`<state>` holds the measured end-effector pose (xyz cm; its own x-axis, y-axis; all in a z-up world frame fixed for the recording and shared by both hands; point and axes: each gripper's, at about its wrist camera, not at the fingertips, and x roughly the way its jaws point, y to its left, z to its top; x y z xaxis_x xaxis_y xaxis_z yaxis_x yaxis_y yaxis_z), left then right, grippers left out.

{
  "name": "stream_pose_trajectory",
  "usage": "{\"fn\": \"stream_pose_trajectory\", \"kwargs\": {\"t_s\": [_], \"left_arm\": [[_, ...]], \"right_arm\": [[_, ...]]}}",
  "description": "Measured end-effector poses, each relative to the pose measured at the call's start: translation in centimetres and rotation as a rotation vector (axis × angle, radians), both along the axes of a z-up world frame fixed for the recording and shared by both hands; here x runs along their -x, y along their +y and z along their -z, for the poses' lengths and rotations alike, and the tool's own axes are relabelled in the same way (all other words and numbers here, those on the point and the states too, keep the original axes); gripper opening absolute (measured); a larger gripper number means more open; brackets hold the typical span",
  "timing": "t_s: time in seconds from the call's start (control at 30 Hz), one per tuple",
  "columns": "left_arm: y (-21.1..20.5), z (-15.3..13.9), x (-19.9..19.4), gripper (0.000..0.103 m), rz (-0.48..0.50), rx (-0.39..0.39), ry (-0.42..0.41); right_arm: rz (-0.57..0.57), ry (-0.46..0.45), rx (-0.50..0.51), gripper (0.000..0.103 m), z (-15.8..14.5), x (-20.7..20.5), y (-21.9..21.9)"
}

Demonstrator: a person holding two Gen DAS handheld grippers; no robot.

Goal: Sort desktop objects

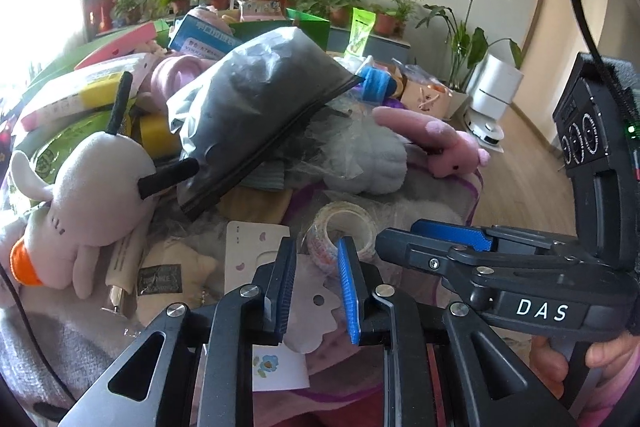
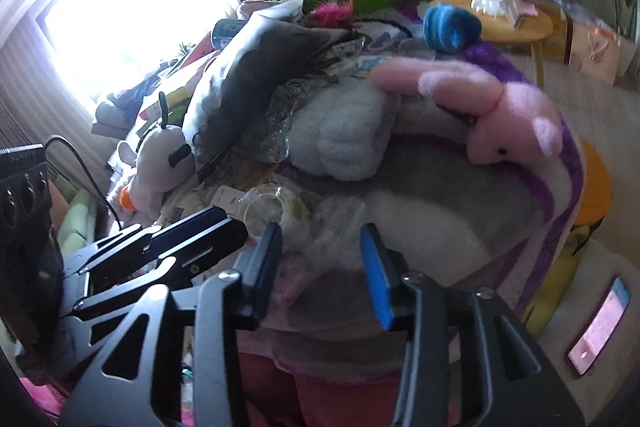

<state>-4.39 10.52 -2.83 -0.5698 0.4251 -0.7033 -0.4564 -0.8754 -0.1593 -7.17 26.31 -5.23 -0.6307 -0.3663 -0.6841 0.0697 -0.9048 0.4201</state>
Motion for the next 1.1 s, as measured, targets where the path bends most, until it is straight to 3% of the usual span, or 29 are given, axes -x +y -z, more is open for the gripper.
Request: {"fn": "stream_pose_trajectory", "kwargs": {"t_s": [0.27,0.47,0.8,0.93,1.1], "left_arm": [[-0.7,-0.2,0.9,0.022,0.005,-0.035,-0.042],[-0.9,-0.3,1.1,0.021,-0.006,-0.027,-0.032],[-0.5,0.1,2.0,0.02,0.042,-0.034,-0.045],[-0.5,0.4,2.6,0.015,0.065,-0.081,-0.076],[-0.8,0.0,2.3,0.014,0.065,-0.097,-0.065]], "right_arm": [[-0.008,-0.033,0.091,0.048,0.3,0.8,0.2],[-0.021,-0.015,0.073,0.048,-0.4,0.6,-0.4],[-0.034,-0.034,0.075,0.04,0.2,0.9,-0.4],[-0.076,-0.025,0.124,0.023,0.3,1.5,-0.5],[-0.093,0.01,0.063,0.022,-0.4,1.2,-1.4]]}}
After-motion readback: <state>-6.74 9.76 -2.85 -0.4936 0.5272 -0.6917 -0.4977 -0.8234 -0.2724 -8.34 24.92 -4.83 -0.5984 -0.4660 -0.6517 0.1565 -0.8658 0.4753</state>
